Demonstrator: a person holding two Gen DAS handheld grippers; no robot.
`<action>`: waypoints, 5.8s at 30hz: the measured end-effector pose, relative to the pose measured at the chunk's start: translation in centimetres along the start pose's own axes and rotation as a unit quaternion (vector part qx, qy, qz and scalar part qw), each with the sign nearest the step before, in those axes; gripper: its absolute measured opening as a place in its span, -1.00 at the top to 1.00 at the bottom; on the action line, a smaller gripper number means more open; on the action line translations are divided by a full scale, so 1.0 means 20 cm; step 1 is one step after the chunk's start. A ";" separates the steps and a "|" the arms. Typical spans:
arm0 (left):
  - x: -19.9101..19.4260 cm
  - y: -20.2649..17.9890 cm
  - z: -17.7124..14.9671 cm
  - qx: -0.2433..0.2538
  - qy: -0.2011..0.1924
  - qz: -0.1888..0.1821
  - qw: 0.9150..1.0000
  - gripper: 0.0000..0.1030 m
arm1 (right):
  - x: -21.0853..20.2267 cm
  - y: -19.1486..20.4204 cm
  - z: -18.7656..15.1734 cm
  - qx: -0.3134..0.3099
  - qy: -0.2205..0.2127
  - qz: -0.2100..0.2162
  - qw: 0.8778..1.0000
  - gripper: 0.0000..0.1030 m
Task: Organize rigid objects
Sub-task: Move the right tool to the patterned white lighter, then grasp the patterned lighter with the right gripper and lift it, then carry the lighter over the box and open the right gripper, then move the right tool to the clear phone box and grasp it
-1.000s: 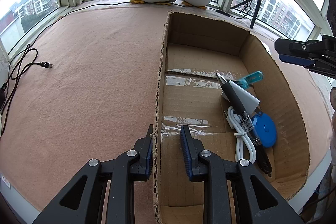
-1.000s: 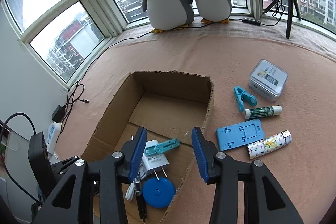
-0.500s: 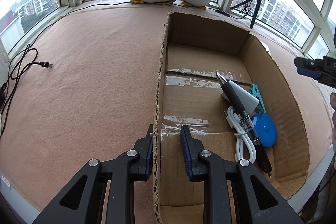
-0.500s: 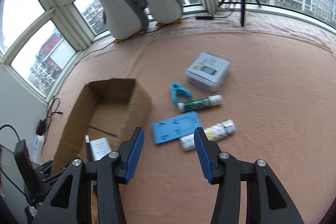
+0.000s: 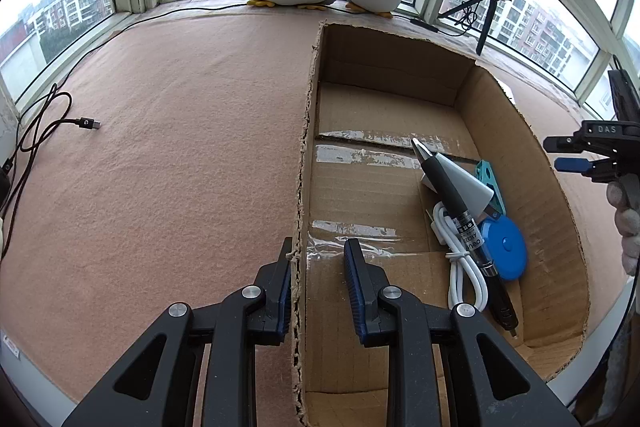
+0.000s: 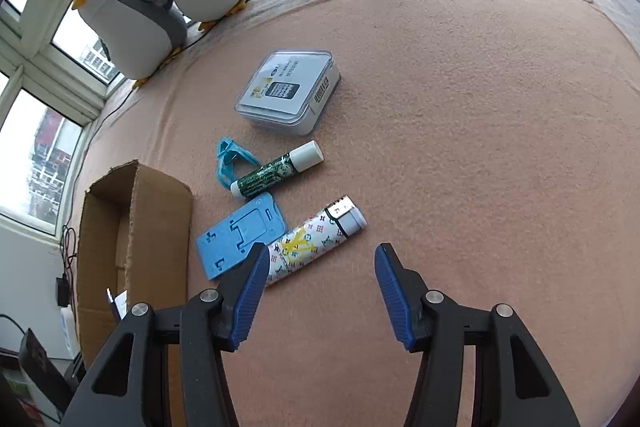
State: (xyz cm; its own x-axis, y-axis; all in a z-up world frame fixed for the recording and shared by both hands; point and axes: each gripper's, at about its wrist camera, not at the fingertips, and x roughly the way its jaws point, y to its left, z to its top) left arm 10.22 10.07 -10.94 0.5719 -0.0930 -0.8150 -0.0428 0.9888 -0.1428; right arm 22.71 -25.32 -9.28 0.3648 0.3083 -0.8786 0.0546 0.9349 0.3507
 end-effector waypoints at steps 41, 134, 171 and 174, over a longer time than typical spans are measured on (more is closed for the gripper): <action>-0.01 0.01 -0.01 0.006 -0.002 -0.007 1.000 0.51 | 0.11 0.18 -0.05 -0.225 0.028 -0.134 0.965 0.33; -0.01 0.01 -0.02 0.007 -0.004 -0.002 1.000 0.51 | -0.32 0.17 -0.13 -0.111 -0.126 0.042 0.985 -0.04; -0.01 0.03 -0.02 0.008 -0.004 -0.022 1.000 0.51 | 0.41 0.30 0.62 -0.017 -0.016 -0.148 0.989 -0.68; -0.01 0.04 -0.02 0.008 -0.004 -0.025 1.000 0.51 | 0.43 0.29 0.64 -0.017 -0.014 -0.161 0.987 -0.68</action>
State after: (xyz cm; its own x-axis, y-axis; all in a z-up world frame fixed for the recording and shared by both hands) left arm 9.84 10.89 -11.14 0.5801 -0.1422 -0.8020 -0.0009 0.9845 -0.1753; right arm 38.05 -19.51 -10.65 0.3591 -0.0107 -0.9332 0.1404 0.9892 0.0427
